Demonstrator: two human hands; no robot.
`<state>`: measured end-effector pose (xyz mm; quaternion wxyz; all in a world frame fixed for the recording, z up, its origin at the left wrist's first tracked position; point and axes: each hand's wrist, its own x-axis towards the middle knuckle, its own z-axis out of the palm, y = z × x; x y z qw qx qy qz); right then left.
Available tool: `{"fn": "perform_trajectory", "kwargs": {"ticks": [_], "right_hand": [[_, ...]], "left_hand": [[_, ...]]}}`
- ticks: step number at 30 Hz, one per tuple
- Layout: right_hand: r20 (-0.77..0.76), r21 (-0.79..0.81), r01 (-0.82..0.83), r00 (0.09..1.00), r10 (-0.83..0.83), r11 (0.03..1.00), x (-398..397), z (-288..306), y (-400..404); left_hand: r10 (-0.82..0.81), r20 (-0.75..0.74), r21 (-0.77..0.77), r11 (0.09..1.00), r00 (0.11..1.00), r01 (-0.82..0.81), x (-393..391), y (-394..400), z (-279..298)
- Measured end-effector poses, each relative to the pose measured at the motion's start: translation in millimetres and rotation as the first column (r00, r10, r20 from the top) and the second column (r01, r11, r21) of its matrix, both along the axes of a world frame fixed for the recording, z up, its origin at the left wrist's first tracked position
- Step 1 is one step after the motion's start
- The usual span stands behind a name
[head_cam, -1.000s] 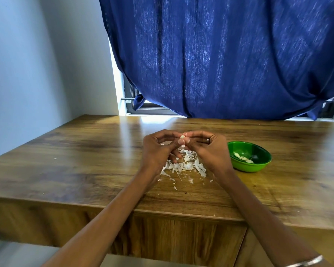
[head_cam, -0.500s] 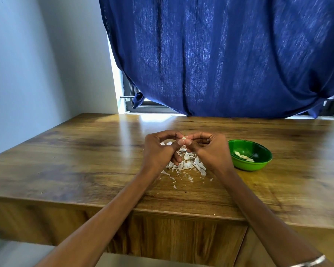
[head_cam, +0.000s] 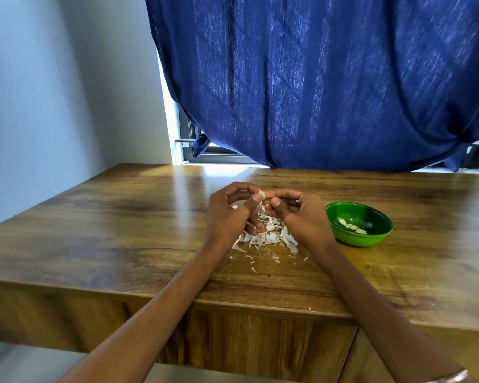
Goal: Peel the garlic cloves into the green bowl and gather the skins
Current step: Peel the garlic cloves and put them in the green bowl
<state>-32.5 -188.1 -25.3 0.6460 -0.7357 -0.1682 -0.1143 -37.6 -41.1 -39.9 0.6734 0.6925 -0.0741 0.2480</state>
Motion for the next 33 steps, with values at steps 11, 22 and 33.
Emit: {"fn": "perform_trajectory", "kwargs": {"ticks": [11, 22, 33], "right_hand": [[-0.023, -0.006, 0.081, 0.996, -0.081, 0.997, 2, -1, -2], [-0.269, 0.272, -0.026, 0.958, 0.102, 0.962, -1, 6, -5], [-0.179, 0.076, -0.056, 0.981, 0.068, 0.996, 2, 0, -2]], "left_hand": [[-0.088, -0.114, -0.152, 0.986, 0.99, 0.07, -3, 1, 4], [0.03, 0.066, 0.172, 0.984, 0.997, -0.041, -6, -6, 4], [0.111, 0.103, 0.083, 0.989, 0.989, -0.119, -4, -4, 4]]}}
